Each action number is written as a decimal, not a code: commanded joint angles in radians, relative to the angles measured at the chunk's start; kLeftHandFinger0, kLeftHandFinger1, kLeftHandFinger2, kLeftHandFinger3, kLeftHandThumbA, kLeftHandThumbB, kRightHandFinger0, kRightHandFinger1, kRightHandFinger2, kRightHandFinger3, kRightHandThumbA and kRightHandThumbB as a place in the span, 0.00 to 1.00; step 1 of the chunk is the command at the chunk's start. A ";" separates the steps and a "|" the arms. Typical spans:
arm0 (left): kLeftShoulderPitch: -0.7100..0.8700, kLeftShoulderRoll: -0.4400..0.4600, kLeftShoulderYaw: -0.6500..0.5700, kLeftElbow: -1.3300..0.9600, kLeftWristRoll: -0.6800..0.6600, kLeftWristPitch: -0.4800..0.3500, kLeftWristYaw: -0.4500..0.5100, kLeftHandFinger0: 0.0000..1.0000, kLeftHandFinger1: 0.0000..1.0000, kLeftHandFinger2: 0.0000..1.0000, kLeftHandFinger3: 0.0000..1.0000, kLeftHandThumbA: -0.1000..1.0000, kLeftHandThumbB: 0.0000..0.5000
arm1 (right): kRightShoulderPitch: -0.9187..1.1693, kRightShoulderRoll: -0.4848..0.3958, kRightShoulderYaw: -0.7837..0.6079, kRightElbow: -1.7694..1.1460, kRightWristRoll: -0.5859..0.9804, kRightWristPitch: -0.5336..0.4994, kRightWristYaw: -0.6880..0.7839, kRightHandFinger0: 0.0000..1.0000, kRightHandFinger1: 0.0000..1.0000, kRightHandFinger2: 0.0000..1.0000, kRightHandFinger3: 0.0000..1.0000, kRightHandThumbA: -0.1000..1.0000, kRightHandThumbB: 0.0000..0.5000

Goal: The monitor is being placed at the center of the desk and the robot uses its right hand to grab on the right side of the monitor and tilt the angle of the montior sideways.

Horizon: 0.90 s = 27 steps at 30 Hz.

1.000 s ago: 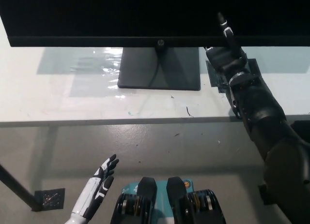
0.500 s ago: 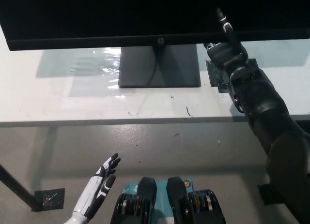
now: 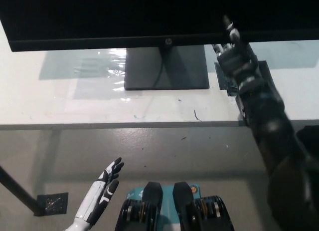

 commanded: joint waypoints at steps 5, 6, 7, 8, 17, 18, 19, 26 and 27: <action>-0.009 0.020 0.001 -0.019 0.004 -0.040 0.030 1.00 1.00 1.00 1.00 1.00 0.76 | 0.481 0.119 0.295 -0.921 -0.118 0.091 0.120 1.00 1.00 1.00 1.00 1.00 0.84; -0.009 0.020 0.001 -0.019 0.004 -0.040 0.030 1.00 1.00 1.00 1.00 1.00 0.76 | 0.484 0.118 0.300 -0.927 -0.116 0.093 0.115 1.00 1.00 1.00 1.00 1.00 0.84; -0.009 0.020 0.000 -0.018 0.006 -0.040 0.033 1.00 1.00 1.00 1.00 1.00 0.76 | 0.523 0.116 0.313 -0.977 -0.111 0.093 0.124 1.00 1.00 1.00 1.00 1.00 0.82; -0.010 0.021 -0.004 -0.016 0.013 -0.040 0.038 1.00 1.00 1.00 1.00 1.00 0.76 | 0.619 0.101 0.345 -1.093 -0.138 0.063 0.150 1.00 1.00 1.00 1.00 1.00 0.87; -0.012 0.022 -0.006 -0.009 0.012 -0.040 0.034 1.00 1.00 1.00 1.00 1.00 0.75 | 0.902 0.065 0.428 -1.426 -0.338 -0.212 0.207 1.00 1.00 1.00 1.00 1.00 0.87; -0.012 0.022 -0.006 -0.010 0.011 -0.040 0.032 1.00 1.00 1.00 1.00 1.00 0.75 | 0.929 0.068 0.431 -1.458 -0.351 -0.231 0.205 1.00 1.00 1.00 1.00 1.00 0.90; -0.014 0.022 -0.006 -0.009 0.010 -0.040 0.031 1.00 1.00 1.00 1.00 1.00 0.74 | 0.958 0.067 0.437 -1.496 -0.358 -0.236 0.206 1.00 1.00 1.00 1.00 1.00 0.94; -0.017 0.024 -0.011 -0.006 0.019 -0.040 0.038 1.00 1.00 1.00 1.00 1.00 0.73 | 1.118 0.122 0.456 -1.664 -0.526 -0.451 0.206 1.00 1.00 1.00 1.00 1.00 0.82; -0.019 0.026 -0.010 -0.006 0.017 -0.040 0.035 1.00 1.00 1.00 1.00 1.00 0.73 | 1.149 0.154 0.462 -1.692 -0.572 -0.465 0.209 1.00 1.00 1.00 1.00 1.00 0.83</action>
